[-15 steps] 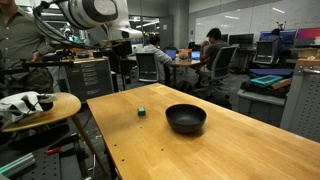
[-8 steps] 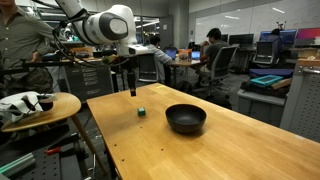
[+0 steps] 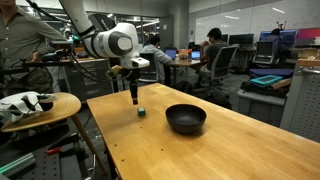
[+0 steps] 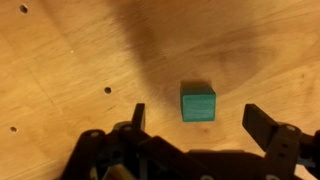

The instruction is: Put the block in the bowl

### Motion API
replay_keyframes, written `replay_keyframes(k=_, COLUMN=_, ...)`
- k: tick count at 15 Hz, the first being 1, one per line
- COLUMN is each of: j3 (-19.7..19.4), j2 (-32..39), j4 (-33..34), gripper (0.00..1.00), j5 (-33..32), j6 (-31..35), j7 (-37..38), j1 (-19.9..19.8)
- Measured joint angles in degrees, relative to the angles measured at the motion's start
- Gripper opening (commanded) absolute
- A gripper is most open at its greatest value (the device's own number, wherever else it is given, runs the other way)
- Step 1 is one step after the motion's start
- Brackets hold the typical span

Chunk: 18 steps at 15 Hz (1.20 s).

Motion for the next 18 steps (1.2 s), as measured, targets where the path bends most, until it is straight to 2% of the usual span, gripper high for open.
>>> replay_keyframes(k=6, j3=-4.2, j2=5.2, j4=2.6, gripper=1.00, j5=-0.8, j6=3.8, j7=0.0, j1=4.0)
replay_keyframes(k=13, j3=-6.3, j2=9.7, j4=4.5, gripper=1.00, j5=-0.7, j6=6.3, j7=-0.1, j1=4.7)
replay_keyframes(k=14, j3=-6.3, j2=10.0, j4=4.7, gripper=0.76, j5=-0.6, j6=6.4, j7=-0.1, j1=4.7)
replay_keyframes(k=16, j3=-6.2, j2=10.6, j4=5.1, gripper=0.68, j5=-0.1, j6=6.5, j7=-0.6, j1=4.7)
replay_keyframes(k=18, j3=-6.0, j2=10.8, j4=5.3, gripper=0.51, j5=0.8, j6=6.5, j7=-1.6, j1=4.8)
